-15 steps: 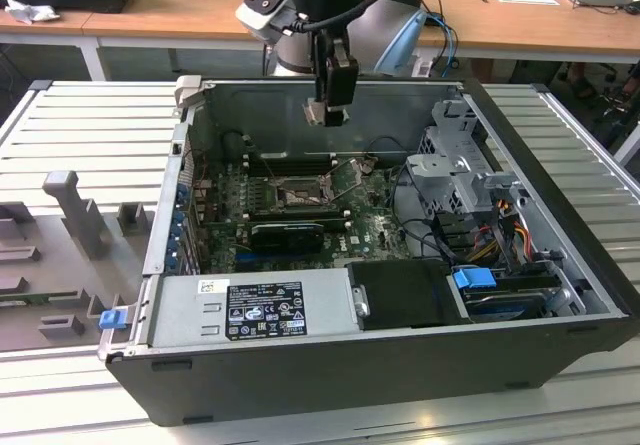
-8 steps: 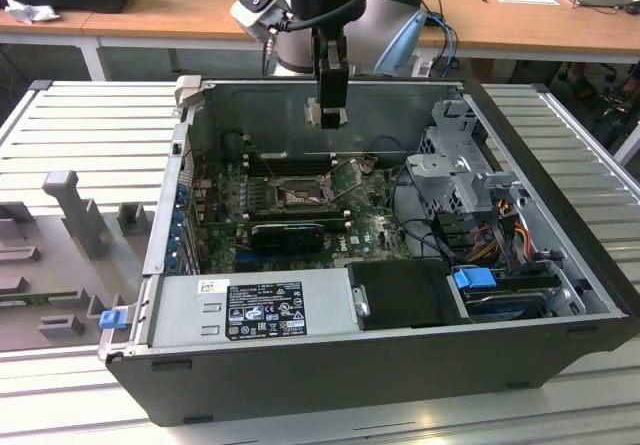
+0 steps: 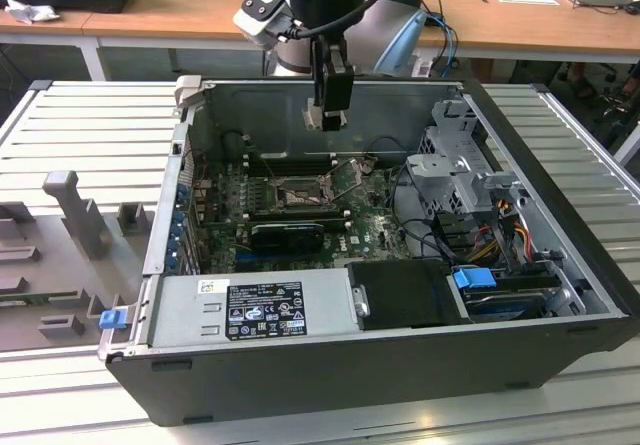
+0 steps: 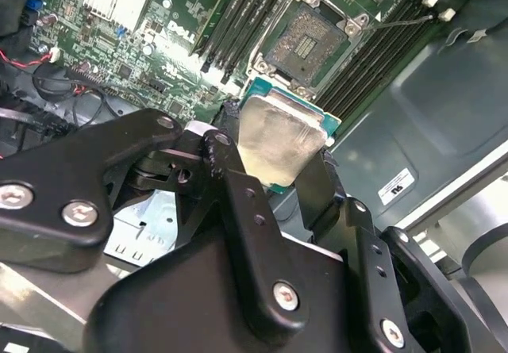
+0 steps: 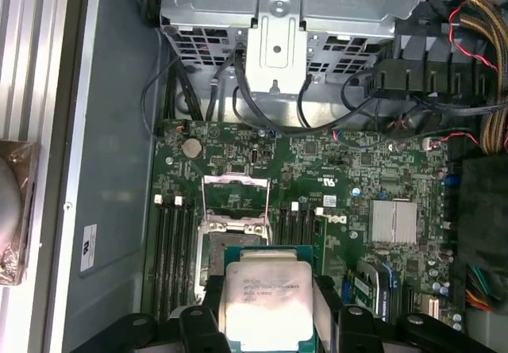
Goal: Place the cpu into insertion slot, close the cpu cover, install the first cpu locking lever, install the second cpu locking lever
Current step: 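Place the cpu into insertion slot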
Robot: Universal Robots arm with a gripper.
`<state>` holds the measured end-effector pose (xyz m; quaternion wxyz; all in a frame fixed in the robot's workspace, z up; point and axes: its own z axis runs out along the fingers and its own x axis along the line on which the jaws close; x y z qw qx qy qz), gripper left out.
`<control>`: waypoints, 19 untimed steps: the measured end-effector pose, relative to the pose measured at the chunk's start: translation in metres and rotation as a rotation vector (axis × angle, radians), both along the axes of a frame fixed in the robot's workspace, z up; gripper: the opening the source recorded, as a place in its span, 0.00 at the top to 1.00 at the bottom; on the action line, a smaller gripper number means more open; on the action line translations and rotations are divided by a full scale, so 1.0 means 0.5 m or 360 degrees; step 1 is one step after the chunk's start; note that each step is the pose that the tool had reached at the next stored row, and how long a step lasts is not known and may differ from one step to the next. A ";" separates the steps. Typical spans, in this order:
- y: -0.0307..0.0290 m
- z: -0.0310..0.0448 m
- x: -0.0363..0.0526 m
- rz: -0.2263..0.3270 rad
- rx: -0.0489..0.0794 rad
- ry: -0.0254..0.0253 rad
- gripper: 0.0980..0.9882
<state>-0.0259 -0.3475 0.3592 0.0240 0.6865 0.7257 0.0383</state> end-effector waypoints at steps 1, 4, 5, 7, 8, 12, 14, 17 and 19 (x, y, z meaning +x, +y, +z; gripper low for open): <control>0.000 -0.001 0.000 0.0000 -0.0001 0.00000 0.52; 0.000 -0.006 0.000 0.0038 -0.0001 -0.00002 0.52; 0.000 -0.007 0.000 0.0066 -0.0001 -0.00002 0.52; 0.000 -0.012 -0.003 0.0098 -0.0001 -0.00001 0.52; 0.000 -0.013 -0.003 0.0098 -0.0001 -0.00001 0.52; 0.000 -0.022 -0.004 0.0091 -0.0001 0.00000 0.52; 0.000 -0.024 -0.004 0.0075 -0.0001 0.00000 0.52; 0.000 -0.027 -0.004 0.0052 -0.0001 -0.00001 0.52; 0.000 -0.030 -0.004 0.0044 -0.0001 -0.00001 0.52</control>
